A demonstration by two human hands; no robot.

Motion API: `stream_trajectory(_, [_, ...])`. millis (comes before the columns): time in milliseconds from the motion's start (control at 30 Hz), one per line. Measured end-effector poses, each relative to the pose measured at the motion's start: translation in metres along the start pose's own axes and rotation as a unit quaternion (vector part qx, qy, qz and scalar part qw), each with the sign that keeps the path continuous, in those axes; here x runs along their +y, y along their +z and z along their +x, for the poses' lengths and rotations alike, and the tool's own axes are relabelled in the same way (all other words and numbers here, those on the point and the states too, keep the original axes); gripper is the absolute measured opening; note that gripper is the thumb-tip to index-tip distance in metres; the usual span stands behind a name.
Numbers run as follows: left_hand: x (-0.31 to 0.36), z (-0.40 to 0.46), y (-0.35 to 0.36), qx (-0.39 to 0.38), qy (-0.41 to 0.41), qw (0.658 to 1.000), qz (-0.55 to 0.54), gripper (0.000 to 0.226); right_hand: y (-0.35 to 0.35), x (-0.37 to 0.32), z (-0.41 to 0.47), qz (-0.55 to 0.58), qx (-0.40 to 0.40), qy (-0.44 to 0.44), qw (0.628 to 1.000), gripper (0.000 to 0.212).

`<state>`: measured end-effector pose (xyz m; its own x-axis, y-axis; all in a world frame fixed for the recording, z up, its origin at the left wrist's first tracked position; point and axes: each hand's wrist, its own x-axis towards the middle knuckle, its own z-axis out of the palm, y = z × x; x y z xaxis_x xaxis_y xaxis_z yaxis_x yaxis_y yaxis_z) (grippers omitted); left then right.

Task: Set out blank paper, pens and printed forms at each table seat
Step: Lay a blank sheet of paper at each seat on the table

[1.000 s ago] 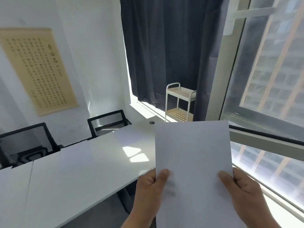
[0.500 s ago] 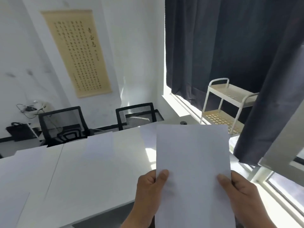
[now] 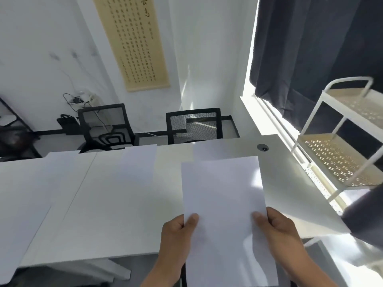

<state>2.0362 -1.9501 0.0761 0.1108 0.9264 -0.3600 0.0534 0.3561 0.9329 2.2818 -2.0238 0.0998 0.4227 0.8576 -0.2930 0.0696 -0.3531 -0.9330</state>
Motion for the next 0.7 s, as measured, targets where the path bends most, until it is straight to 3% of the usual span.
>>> stream_trajectory(200, [-0.009,0.049,-0.003,0.012,-0.012,1.000,0.015,0.074,0.016,0.015,0.057,-0.044,-0.017,0.018,0.999,0.039])
stream_trajectory(367, [-0.029,0.086,-0.005,0.011,-0.049,0.998,0.039,0.040,0.033,0.040,0.090,-0.068,-0.015,0.032,0.997,0.049])
stream_trajectory(467, [-0.049,0.116,-0.005,0.001,-0.064,0.997,0.042,0.053,0.039,0.057,0.112,-0.032,-0.036,0.076,0.996,0.049])
stream_trajectory(567, [-0.064,0.137,-0.005,0.002,-0.081,0.995,0.060,0.063,0.044,0.069,0.127,-0.051,-0.033,0.065,0.996,0.049])
stream_trajectory(700, [-0.077,0.156,-0.003,0.000,-0.099,0.991,0.087,0.060,0.048,0.084,0.148,-0.082,-0.031,0.055,0.995,0.050])
